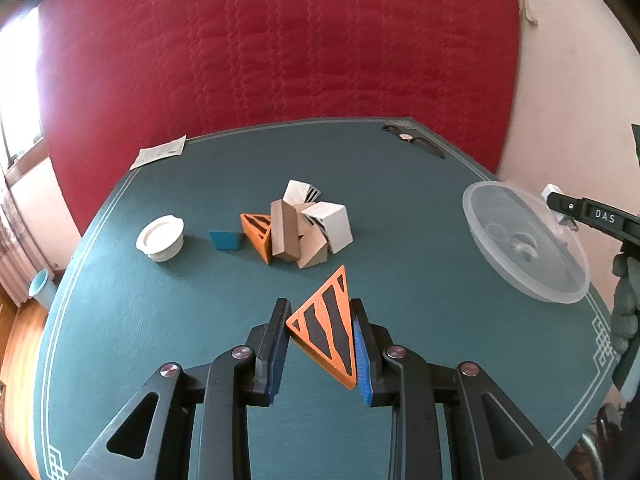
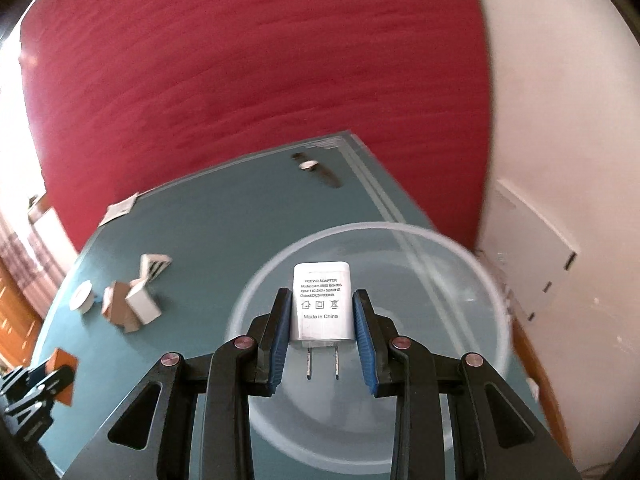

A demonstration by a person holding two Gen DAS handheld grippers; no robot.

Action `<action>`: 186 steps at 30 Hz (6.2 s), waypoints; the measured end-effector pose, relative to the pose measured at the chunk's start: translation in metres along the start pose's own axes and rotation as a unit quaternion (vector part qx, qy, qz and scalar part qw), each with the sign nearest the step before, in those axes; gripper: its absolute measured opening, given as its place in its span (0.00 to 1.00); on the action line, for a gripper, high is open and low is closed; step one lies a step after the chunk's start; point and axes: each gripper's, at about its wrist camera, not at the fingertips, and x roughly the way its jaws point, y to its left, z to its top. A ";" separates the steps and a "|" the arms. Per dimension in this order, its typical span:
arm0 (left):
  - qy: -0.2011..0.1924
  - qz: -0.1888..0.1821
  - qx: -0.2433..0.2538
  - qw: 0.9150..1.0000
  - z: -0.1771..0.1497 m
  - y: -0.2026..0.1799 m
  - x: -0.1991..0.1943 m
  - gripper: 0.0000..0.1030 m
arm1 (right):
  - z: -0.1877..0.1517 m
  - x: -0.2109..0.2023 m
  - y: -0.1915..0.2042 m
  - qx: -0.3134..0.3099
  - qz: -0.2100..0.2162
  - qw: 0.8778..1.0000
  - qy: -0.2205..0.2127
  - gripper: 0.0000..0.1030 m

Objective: Organize rigid objects
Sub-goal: 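Carry the adapter into the clear bowl and open the right gripper, then lower the orange striped triangle into the clear bowl and open the left gripper, then move both grippers back toward the pile of blocks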

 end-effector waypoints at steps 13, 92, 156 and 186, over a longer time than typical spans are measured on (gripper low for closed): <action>-0.002 -0.029 0.021 0.999 0.015 -0.027 -0.002 0.29 | 0.008 -0.001 -0.030 0.057 -0.039 0.998 0.004 0.62; -0.076 -0.030 0.057 0.995 0.073 -0.093 0.003 0.94 | 0.031 -0.076 -0.029 0.077 -0.057 0.985 -0.146 0.71; 0.047 0.126 -0.103 0.986 0.071 0.083 0.119 0.96 | -0.049 -0.011 0.088 -0.087 0.038 0.995 -0.013 0.72; 0.023 0.131 -0.069 0.989 0.044 0.095 0.097 0.99 | -0.075 0.004 0.122 -0.144 0.055 0.988 0.018 0.72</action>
